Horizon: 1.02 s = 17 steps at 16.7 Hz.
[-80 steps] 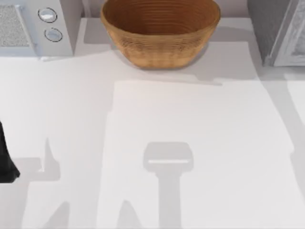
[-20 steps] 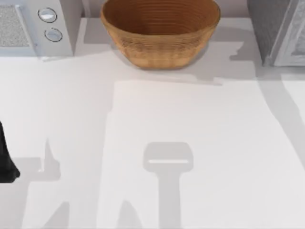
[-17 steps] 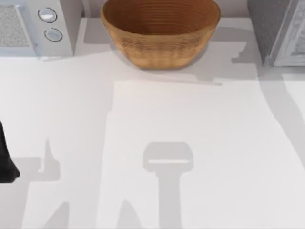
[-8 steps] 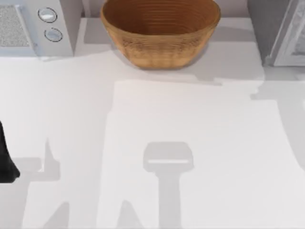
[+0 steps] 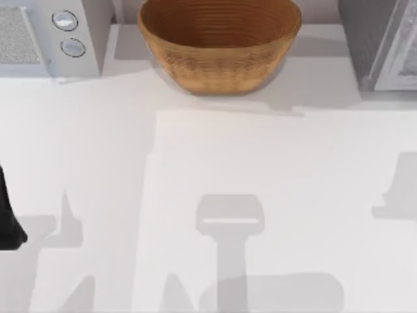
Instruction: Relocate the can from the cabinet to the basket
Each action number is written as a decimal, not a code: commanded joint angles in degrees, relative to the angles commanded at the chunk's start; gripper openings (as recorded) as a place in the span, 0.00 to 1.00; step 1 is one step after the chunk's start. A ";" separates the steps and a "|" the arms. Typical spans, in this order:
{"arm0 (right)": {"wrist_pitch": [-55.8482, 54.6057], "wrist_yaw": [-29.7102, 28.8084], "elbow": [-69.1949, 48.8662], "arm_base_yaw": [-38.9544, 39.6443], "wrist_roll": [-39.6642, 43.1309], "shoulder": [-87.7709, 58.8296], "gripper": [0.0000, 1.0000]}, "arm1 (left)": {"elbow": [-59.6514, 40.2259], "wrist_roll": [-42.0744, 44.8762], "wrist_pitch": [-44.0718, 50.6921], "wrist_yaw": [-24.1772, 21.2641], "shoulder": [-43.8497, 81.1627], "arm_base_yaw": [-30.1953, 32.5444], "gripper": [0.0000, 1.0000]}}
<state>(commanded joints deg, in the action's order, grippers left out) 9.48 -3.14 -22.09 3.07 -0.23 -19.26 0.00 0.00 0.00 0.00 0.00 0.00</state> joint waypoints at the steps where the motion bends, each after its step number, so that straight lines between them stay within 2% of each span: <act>1: -1.79 0.61 4.90 -0.60 0.04 3.71 0.00 | 0.00 0.00 0.00 0.00 0.00 0.00 1.00; 4: -6.43 2.15 15.94 -2.11 0.15 13.30 0.00 | 0.00 0.00 0.00 0.00 0.00 0.00 1.00; 7: -9.14 3.04 21.45 -2.96 0.22 18.64 0.00 | 0.00 0.00 0.00 0.00 0.00 0.00 1.00; 14: -9.33 3.13 22.44 -2.89 0.13 18.84 0.00 | 0.00 0.00 0.00 0.00 0.00 0.00 1.00; 17: -10.93 1.62 18.93 -1.77 0.05 15.30 0.00 | 0.00 0.00 0.00 0.00 0.00 0.00 1.00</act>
<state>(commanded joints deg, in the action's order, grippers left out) -1.45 -1.52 -3.16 1.30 -0.18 -3.96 0.00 0.00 0.00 0.00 0.00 0.00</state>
